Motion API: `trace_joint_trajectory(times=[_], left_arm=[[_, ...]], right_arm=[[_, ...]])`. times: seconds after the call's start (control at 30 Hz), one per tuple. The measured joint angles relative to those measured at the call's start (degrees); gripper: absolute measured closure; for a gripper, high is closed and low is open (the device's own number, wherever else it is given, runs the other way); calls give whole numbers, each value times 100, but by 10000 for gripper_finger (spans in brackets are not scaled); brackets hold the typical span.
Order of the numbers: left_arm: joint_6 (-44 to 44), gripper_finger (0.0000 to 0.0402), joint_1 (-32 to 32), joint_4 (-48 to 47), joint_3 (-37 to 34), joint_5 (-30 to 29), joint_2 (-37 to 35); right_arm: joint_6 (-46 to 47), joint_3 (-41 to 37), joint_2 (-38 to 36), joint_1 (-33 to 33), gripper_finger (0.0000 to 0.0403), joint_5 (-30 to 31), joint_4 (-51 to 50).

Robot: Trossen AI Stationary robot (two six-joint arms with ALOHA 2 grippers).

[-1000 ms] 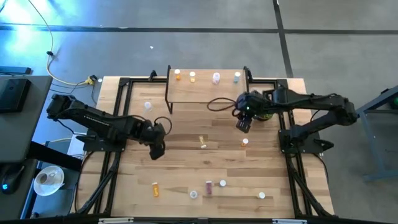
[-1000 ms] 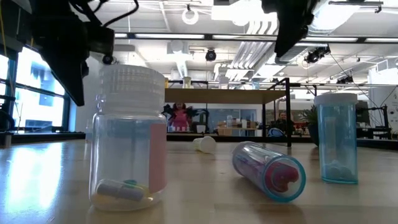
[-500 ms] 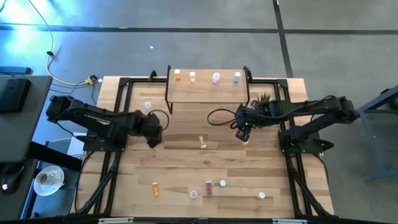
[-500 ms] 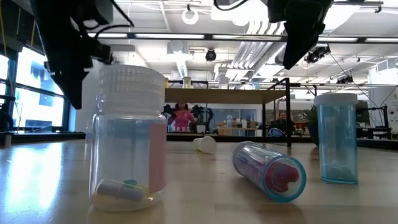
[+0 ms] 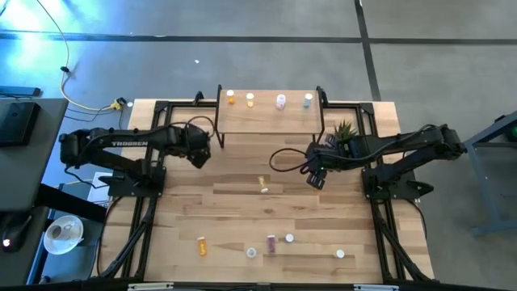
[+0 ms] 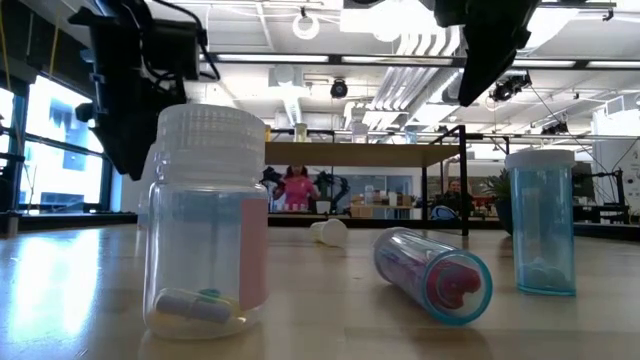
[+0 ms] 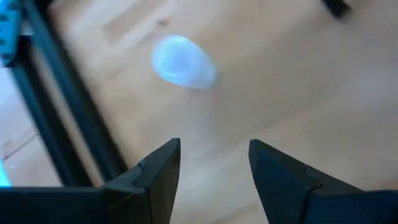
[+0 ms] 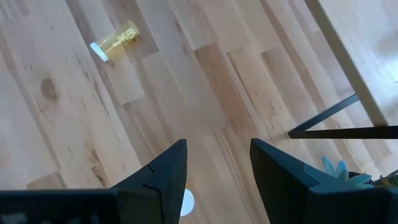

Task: Pick and place medicine bottles onto shelf by color
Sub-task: Put the top white pill bottle on the shelf aligned with the other white pill bottle

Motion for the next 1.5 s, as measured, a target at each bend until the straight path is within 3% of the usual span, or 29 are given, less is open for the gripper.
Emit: trace_joint_trajectory(times=[0.17,0.5,0.83,1.5], left_arm=[[0,220,593,195,0,-106,0],[347,220,1210,1036,2,555,2],[-201,220,1287,1099,-240,471,7],[-406,220,1289,2948,-1484,268,11]], right_arm=[[0,-1,0,0,236,177,0],[-4,0,2,0,236,232,0],[-13,0,2,0,236,308,-2],[-28,0,2,0,236,303,-2]])
